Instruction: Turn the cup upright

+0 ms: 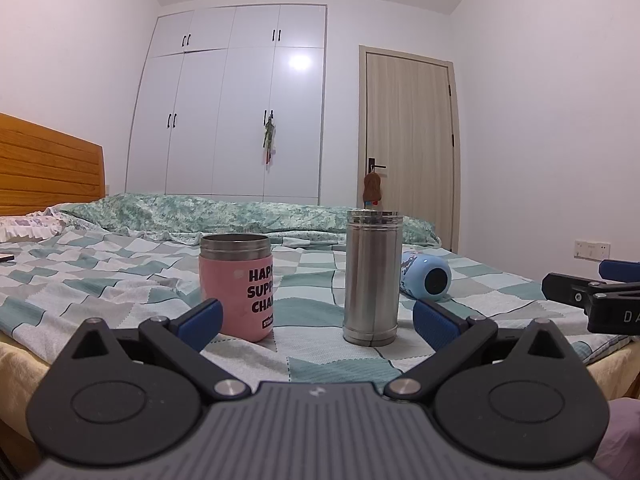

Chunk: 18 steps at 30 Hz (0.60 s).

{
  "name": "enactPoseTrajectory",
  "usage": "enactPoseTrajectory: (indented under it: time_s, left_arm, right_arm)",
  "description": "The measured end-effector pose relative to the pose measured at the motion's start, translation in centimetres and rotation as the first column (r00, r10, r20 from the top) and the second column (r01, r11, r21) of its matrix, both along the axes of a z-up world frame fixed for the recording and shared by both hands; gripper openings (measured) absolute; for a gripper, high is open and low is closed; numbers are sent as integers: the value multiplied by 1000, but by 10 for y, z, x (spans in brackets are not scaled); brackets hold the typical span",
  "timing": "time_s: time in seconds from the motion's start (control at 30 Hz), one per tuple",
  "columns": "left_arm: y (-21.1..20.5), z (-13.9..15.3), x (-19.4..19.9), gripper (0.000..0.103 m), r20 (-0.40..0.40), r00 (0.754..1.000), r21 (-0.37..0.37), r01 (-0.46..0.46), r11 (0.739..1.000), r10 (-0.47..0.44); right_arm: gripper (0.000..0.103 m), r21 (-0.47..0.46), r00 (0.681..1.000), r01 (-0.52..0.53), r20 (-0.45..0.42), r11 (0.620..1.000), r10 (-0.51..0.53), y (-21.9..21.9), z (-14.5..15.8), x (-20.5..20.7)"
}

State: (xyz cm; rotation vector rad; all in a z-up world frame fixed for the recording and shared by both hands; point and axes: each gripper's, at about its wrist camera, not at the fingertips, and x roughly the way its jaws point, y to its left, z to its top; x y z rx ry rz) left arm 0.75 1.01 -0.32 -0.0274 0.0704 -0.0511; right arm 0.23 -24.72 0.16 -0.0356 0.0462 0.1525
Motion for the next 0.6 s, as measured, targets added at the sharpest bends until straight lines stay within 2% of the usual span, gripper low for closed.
enactPoseTrajectory:
  time_s: [0.6]
  left_arm:
    - [1,1,0,103,3,1000,-5,2,1000,-2]
  right_arm:
    - [103,-2,1000,0,-1,1000,0,0,0,0]
